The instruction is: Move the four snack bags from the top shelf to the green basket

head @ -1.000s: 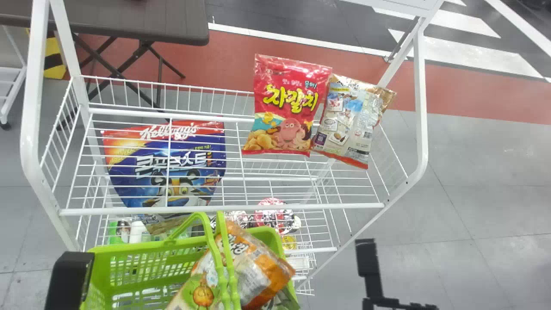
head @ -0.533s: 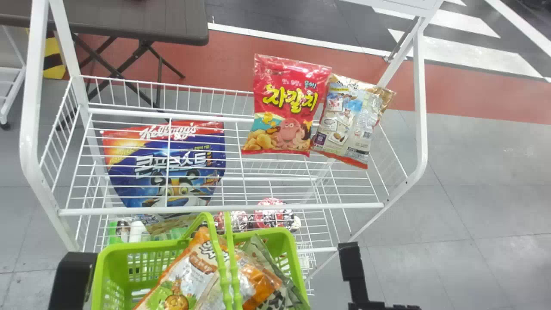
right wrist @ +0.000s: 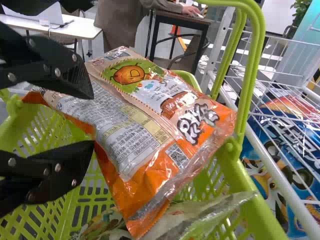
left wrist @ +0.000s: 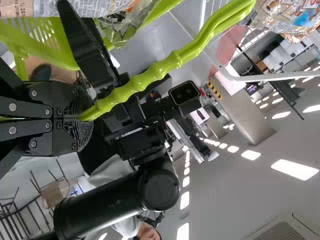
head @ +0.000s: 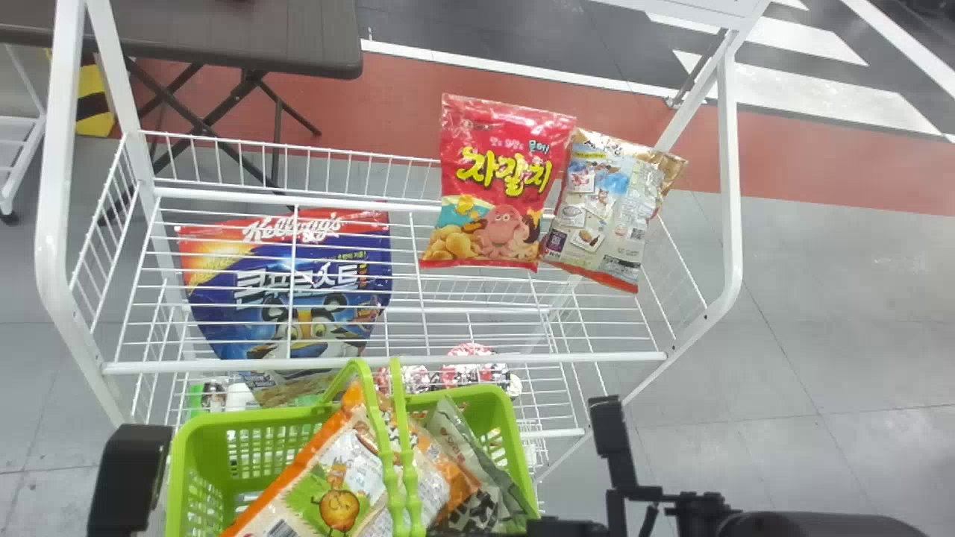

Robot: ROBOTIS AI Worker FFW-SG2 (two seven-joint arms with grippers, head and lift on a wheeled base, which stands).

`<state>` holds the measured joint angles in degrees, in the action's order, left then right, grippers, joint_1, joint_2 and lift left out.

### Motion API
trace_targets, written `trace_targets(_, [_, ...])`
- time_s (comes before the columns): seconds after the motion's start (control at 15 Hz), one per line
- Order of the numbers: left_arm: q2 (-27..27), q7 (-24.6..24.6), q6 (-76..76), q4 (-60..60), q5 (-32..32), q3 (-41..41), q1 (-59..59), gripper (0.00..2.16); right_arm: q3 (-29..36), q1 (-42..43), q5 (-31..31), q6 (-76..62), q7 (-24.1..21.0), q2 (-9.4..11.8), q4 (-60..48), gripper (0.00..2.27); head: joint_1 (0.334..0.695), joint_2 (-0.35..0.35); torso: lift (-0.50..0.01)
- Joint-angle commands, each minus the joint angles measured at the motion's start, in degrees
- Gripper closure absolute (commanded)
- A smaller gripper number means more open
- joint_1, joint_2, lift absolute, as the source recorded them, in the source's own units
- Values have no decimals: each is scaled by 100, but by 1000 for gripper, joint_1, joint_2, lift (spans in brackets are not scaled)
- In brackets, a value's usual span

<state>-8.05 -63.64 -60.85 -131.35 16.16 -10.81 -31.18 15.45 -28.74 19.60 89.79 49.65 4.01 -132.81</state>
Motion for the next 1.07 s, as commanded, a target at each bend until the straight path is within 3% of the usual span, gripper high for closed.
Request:
trace_targets(0.0, [5, 1, -28, 22, 1, 9, 41, 2078, 239, 62, 0, 30, 10, 29, -299, 53, 695, -350, 0])
trace_targets(0.07, [5, 10, -116, 39, 1, 0, 85, 2078, 345, 70, 0, 30, 10, 126, -474, 53, 695, -350, 0])
trace_targets(0.27, [5, 62, -134, 57, 10, 0, 138, 2081, 934, 18, 0, 30, 18, 117, -747, 53, 695, -350, 0])
trace_targets(0.53, [14, 54, -187, 136, 71, -35, 226, 2081, 1329, 334, -35, -193, -184, -261, -158, 56, 695, -350, 0])
trace_targets(0.67, [5, 27, -204, 206, 115, -35, 261, 2081, 1145, 694, -44, -1775, -527, -348, 492, 60, 695, -350, 0])
trace_targets(0.8, [5, 10, -239, 268, 115, -17, 314, 2078, 740, 940, -123, -4447, -843, -340, 1319, 63, 695, -350, 0])
trace_targets(1.0, [5, -43, -310, 365, 133, -9, 358, 2081, 20, 1459, -844, -7558, -1458, -348, 2417, 63, 695, -350, 0])
